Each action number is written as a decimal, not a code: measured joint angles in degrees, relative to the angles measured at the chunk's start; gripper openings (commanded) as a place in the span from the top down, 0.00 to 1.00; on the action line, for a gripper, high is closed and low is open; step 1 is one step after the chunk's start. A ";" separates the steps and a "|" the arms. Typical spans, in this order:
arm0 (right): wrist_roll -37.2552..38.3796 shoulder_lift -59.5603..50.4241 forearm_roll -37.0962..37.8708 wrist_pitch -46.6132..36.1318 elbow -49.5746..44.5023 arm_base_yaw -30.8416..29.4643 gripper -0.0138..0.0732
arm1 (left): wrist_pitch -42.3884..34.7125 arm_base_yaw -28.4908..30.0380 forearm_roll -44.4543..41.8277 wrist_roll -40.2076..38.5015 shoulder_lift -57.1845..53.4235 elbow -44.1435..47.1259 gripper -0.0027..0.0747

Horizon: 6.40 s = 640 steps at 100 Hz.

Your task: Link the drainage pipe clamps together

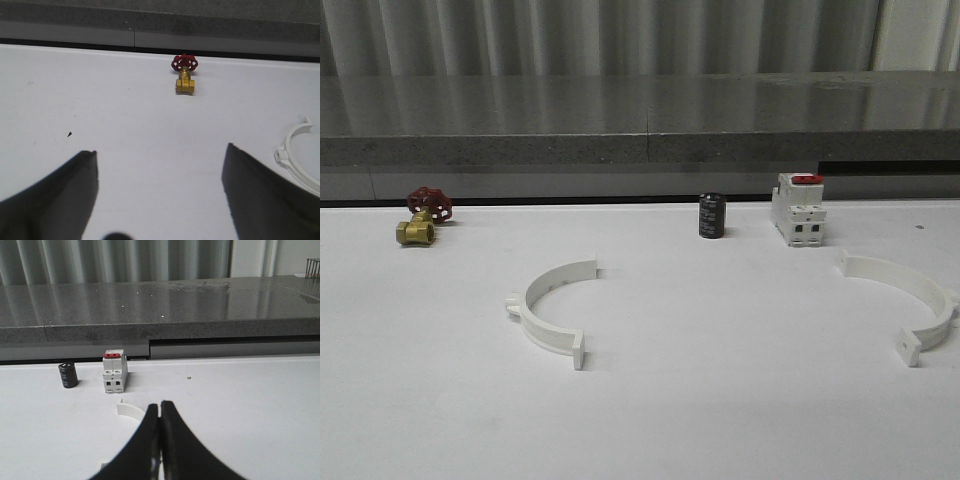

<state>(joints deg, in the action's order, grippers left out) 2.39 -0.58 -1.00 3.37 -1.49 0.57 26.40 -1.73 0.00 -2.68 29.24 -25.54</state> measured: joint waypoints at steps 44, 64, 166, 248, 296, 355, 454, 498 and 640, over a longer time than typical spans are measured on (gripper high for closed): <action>0.00 0.00 0.00 1.77 3.06 0.00 0.91 | -1.78 0.00 0.00 0.13 -5.72 2.49 0.99; 0.00 10.59 0.00 14.57 17.03 0.00 0.91 | -1.80 0.00 0.00 0.13 -5.72 2.49 0.99; 0.00 59.83 -1.83 32.13 44.56 0.00 0.22 | -1.80 0.00 0.00 0.13 -5.72 2.49 0.99; -4.29 100.47 -2.41 30.36 61.60 0.25 0.22 | -1.80 0.00 0.00 0.17 -5.72 2.49 0.99; -4.28 103.57 -2.41 26.12 61.63 0.61 0.22 | -1.80 0.00 0.00 0.17 -5.72 2.49 0.99; -4.42 106.49 -2.41 25.56 62.15 0.61 0.58 | -1.89 0.00 0.00 0.26 -5.72 2.49 0.99; 19.18 105.34 3.51 37.90 76.57 21.54 0.86 | -1.89 0.00 0.00 0.26 -5.72 2.49 0.99; 28.32 114.68 7.43 40.19 85.15 30.41 0.86 | -1.89 0.00 0.00 0.26 -5.72 2.49 0.99; 32.12 121.14 4.58 37.19 87.97 34.33 0.66 | -1.89 0.00 0.00 0.26 -5.72 2.49 0.99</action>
<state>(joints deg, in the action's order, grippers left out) 34.51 120.55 3.58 40.55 86.48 34.90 24.50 -1.73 0.00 -2.42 23.52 -23.05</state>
